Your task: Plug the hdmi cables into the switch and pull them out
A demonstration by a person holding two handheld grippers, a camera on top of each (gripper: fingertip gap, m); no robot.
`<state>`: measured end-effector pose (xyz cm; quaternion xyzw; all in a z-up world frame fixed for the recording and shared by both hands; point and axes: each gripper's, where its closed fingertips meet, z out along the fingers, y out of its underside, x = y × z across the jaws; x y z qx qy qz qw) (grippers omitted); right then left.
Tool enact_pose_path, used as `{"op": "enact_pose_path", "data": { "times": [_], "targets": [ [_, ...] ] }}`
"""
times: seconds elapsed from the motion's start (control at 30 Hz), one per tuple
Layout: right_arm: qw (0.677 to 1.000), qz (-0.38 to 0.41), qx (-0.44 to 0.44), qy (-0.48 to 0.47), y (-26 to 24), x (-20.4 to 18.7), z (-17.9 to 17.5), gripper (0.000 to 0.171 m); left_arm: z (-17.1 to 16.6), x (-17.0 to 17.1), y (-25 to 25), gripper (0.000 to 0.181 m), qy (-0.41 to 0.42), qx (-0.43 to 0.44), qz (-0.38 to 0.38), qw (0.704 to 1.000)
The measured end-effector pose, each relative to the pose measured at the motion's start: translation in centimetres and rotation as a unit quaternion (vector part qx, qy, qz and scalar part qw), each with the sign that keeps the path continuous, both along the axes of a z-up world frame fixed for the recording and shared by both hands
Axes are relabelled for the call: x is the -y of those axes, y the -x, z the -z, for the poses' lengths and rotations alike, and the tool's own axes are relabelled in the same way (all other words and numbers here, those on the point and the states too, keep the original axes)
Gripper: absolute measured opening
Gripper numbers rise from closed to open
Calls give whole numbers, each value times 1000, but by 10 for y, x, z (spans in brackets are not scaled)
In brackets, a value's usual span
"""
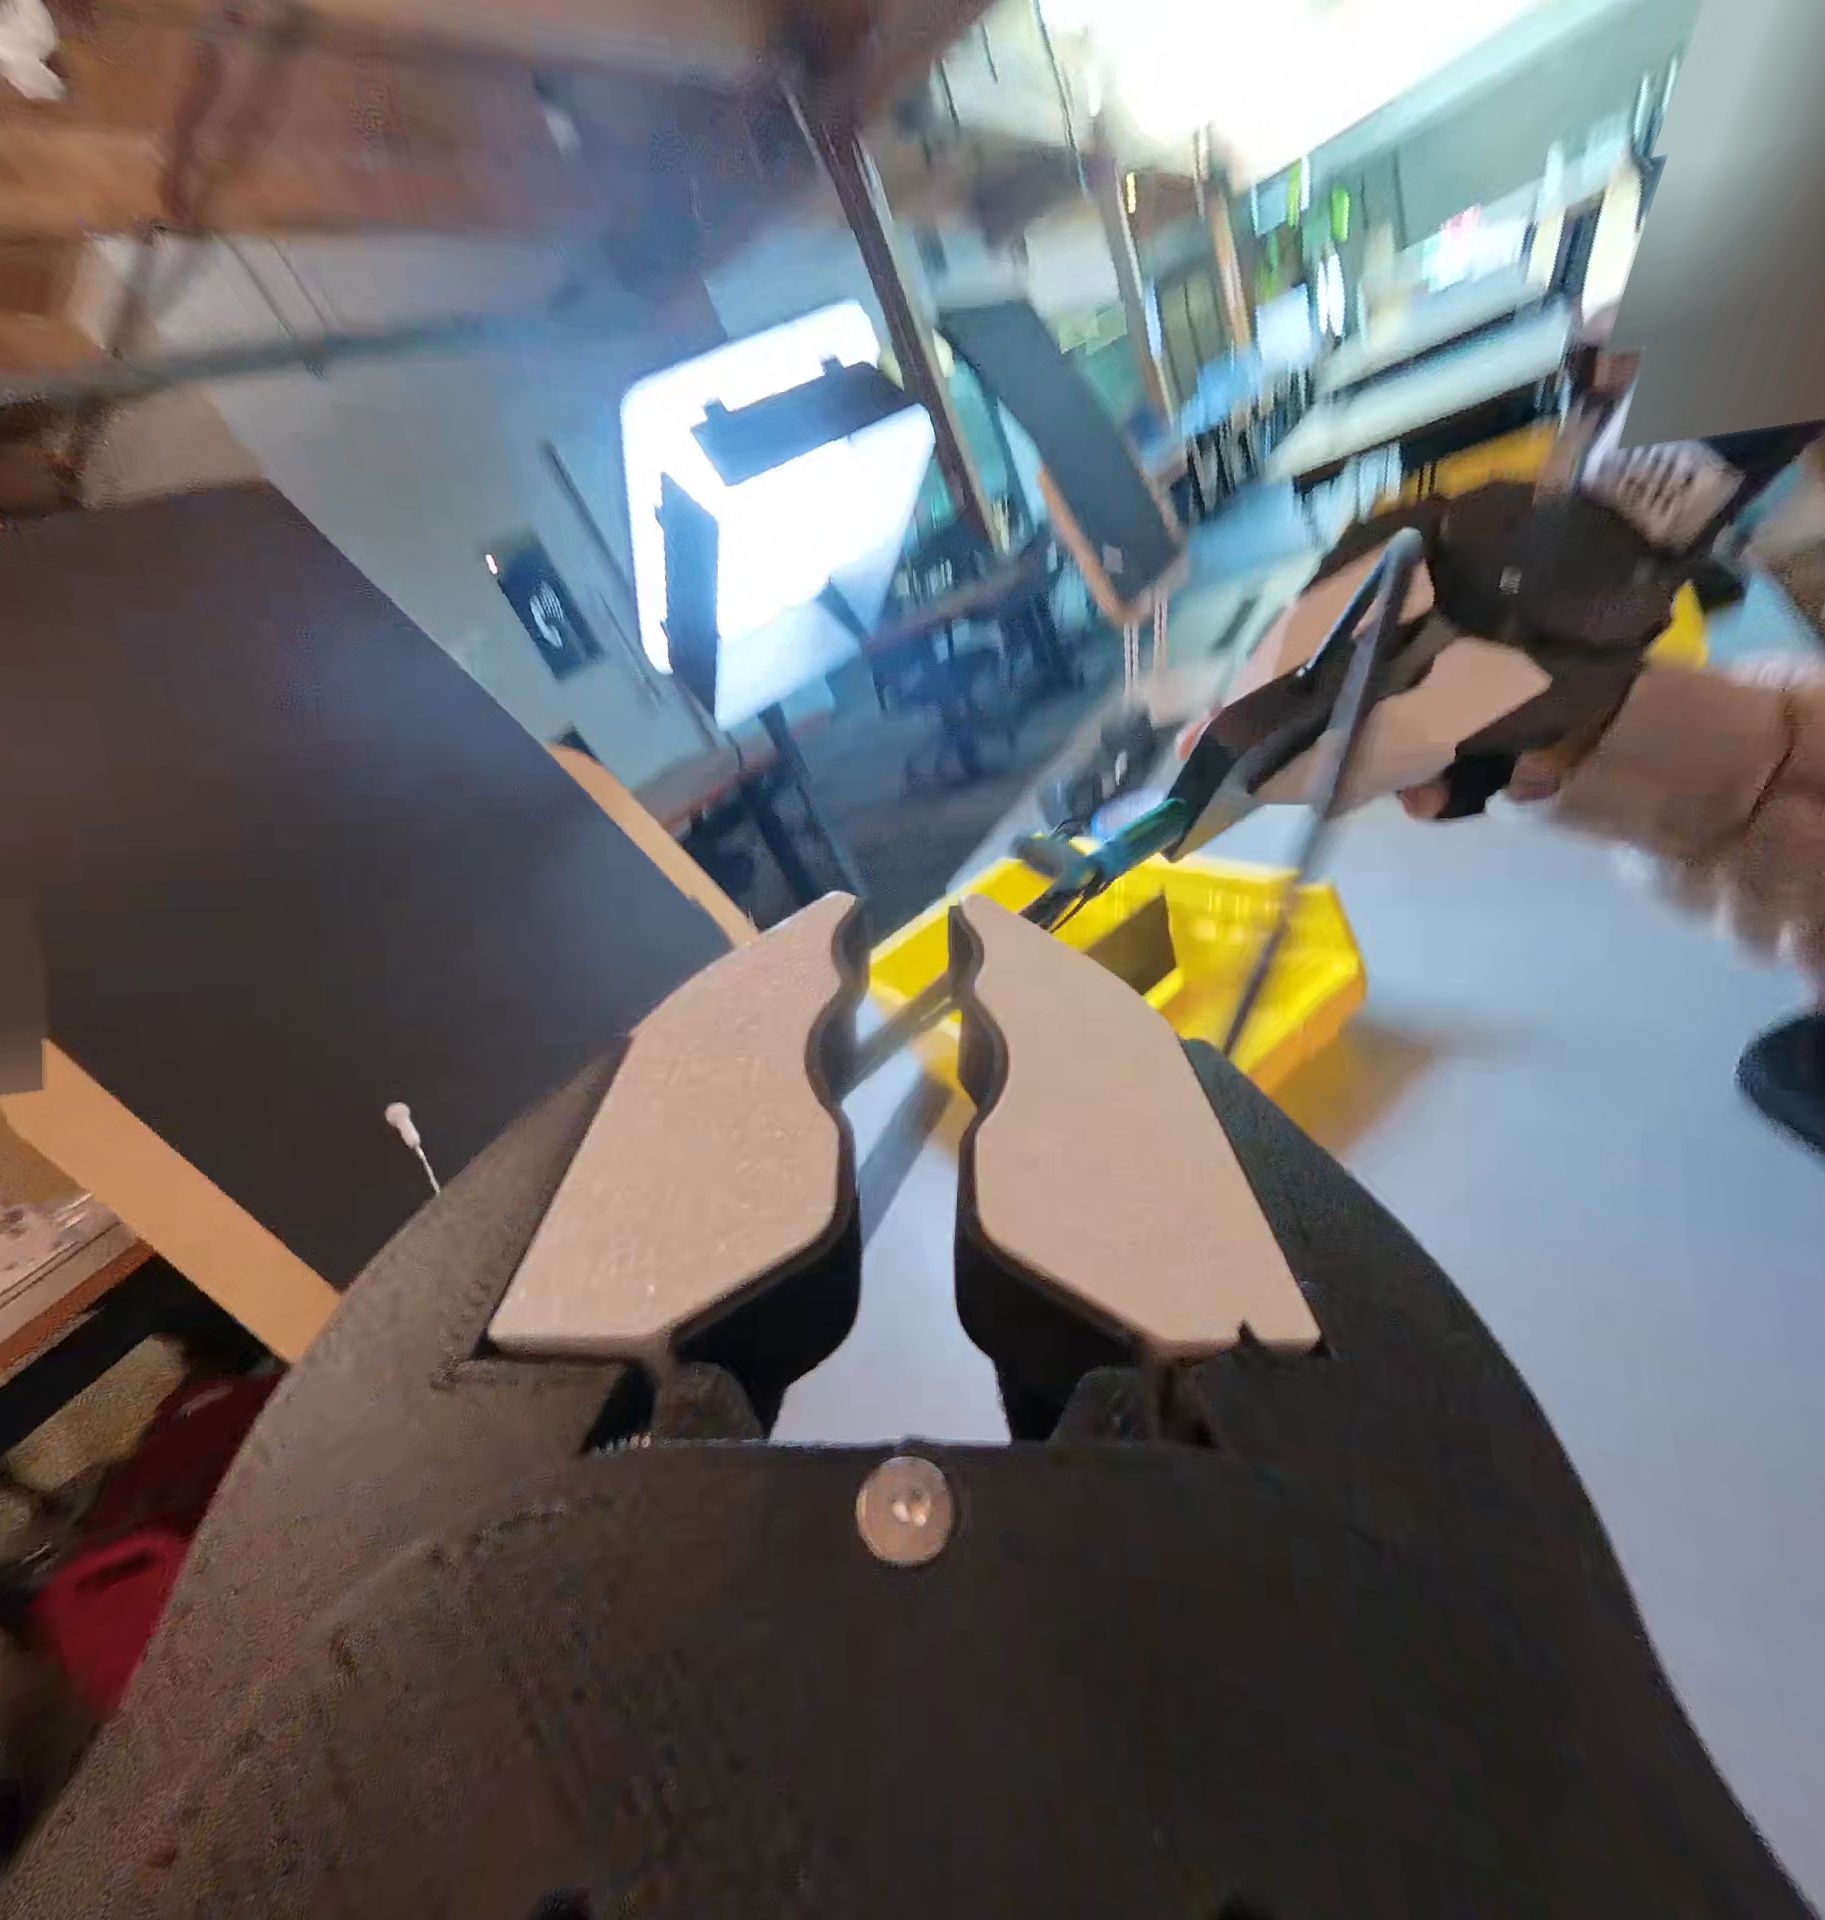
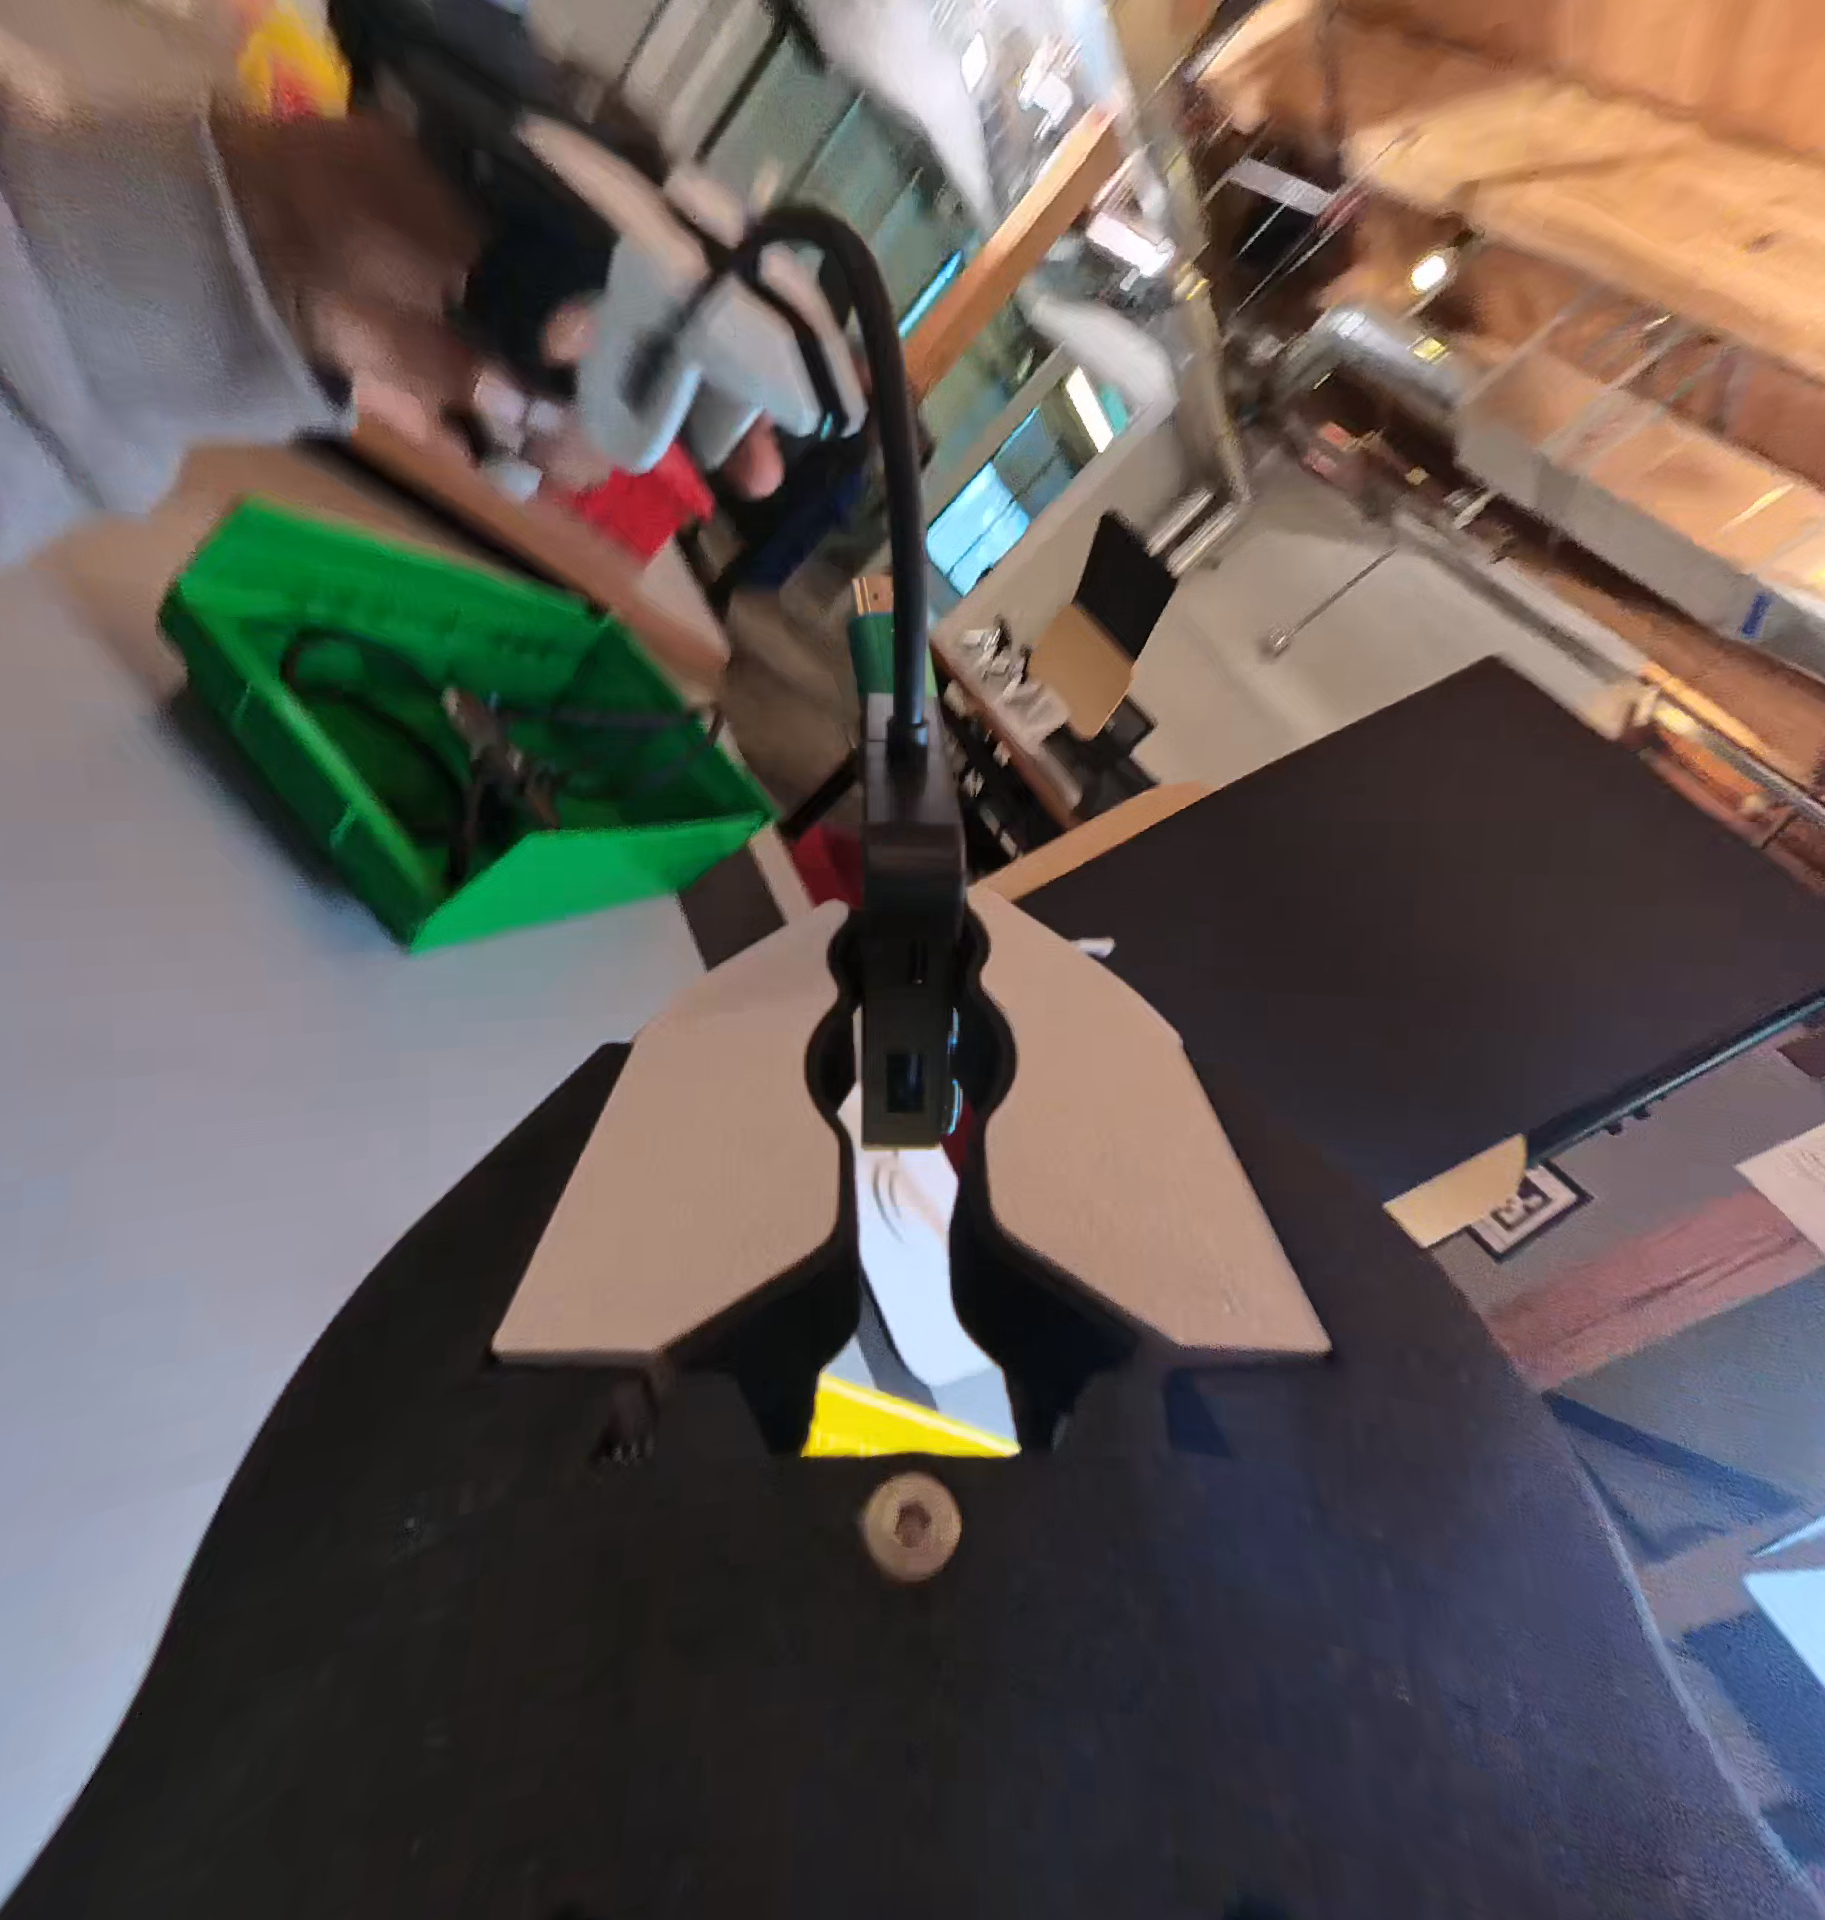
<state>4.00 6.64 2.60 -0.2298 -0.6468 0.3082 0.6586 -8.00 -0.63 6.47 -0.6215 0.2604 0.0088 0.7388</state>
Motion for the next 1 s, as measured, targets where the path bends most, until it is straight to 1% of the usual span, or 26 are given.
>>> {"op": "enact_pose_path", "data": {
  "times": [0.07, 0.1, 0.17, 0.23, 0.33, 0.4, 0.47, 0.53, 0.6, 0.67, 0.73, 0.77, 0.83, 0.93, 1.0],
  "targets": [
    [995, -27, -72, 56, -21, -4, -30, 14, -20, 16, 11, 14, -40, 65, 31, 997],
    [988, -50, -109, 92, -32, -4, -45, 14, -23, 21, 11, 12, -42, 89, 55, 994],
    [968, -101, -168, 157, -52, -3, -67, 14, -16, 24, -2, 11, -12, 99, 113, 989],
    [950, -144, -192, 199, -62, 0, -76, 14, -1, 20, -29, 12, 20, 78, 160, 984],
    [932, -188, -193, 243, -56, 7, -76, 14, 14, -1, -81, 18, 37, 81, 212, 973],
    [929, -206, -173, 254, -39, 17, -68, 14, 38, -14, -119, 23, 103, 102, 268, 953],
    [944, -187, -141, 233, -15, 24, -52, 14, 70, -28, -144, 28, 180, 114, 292, 932],
    [960, -162, -109, 203, 0, 30, -38, 14, 90, -34, -157, 30, 217, 139, 324, 910],
    [957, -169, -108, 208, 3, 34, -36, 14, 104, -45, -159, 35, 241, 174, 332, 895],
    [949, -185, -119, 226, 2, 36, -37, 14, 99, -50, -157, 38, 222, 233, 355, 878],
    [945, -192, -129, 231, 2, 37, -37, 14, 79, -51, -149, 40, 177, 303, 379, 856],
    [940, -202, -132, 241, 1, 38, -39, 14, 70, -51, -142, 39, 154, 326, 382, 851],
    [928, -219, -146, 265, -2, 36, -42, 15, 61, -52, -130, 34, 118, 344, 371, 855],
    [908, -242, -153, 304, -3, 31, -42, 16, 56, -53, -119, 28, 91, 345, 350, 866],
    [906, -243, -155, 310, -2, 29, -41, 16, 47, -53, -111, 34, 62, 366, 339, 864]
  ]
}}
